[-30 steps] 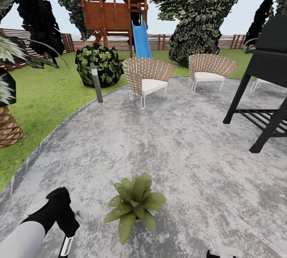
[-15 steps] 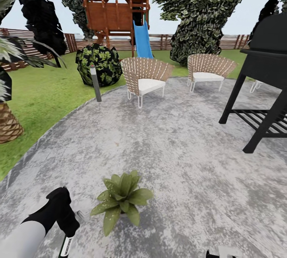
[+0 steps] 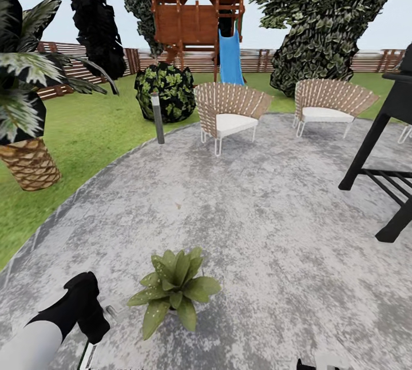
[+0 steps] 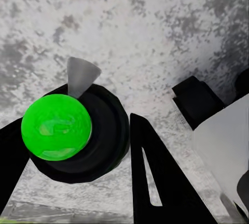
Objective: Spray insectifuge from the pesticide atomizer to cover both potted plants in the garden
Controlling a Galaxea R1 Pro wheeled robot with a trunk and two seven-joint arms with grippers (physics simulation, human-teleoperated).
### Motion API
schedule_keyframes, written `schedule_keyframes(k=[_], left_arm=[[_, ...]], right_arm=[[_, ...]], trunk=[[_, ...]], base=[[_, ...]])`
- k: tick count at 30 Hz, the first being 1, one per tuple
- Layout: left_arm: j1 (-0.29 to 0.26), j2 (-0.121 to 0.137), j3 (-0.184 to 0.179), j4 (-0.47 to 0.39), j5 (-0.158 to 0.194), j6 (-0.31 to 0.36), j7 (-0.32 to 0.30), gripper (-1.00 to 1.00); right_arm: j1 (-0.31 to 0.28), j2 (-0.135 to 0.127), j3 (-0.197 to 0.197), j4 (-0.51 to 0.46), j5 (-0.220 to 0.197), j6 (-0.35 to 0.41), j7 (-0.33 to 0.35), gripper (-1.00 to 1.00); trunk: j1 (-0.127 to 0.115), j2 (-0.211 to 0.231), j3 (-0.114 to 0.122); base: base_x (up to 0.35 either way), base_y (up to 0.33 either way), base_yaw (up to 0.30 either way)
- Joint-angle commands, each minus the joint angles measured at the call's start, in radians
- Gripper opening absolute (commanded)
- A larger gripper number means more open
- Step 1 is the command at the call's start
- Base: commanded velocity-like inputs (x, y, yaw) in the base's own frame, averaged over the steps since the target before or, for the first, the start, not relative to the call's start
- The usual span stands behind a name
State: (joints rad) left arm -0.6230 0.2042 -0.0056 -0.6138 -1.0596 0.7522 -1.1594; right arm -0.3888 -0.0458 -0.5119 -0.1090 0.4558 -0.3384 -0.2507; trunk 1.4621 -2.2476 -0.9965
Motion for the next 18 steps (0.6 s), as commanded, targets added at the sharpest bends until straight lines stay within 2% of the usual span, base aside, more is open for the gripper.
schedule_keyframes(k=[1, 10, 18], left_arm=[[0.001, 0.001, 0.003, 0.007, -0.004, 0.008, 0.073, -1.00], [0.000, -0.012, 0.014, 0.008, 0.010, 0.009, 0.095, -1.00], [0.000, -0.011, 0.017, 0.003, 0.011, 0.009, 0.094, -1.00]], right_arm=[[-0.001, -0.001, -0.006, 0.002, 0.012, -0.004, -0.002, 1.00], [-0.001, -0.003, -0.005, 0.002, 0.014, -0.002, 0.001, 1.00], [-0.001, -0.003, -0.005, 0.003, 0.013, -0.002, 0.000, 1.00]], trunk=[[0.000, 0.000, -0.001], [0.000, 0.000, -0.001], [0.000, 0.000, -0.001]], base=[[0.009, -0.007, 0.047], [0.002, -0.006, 0.007], [0.103, -0.219, 0.000]])
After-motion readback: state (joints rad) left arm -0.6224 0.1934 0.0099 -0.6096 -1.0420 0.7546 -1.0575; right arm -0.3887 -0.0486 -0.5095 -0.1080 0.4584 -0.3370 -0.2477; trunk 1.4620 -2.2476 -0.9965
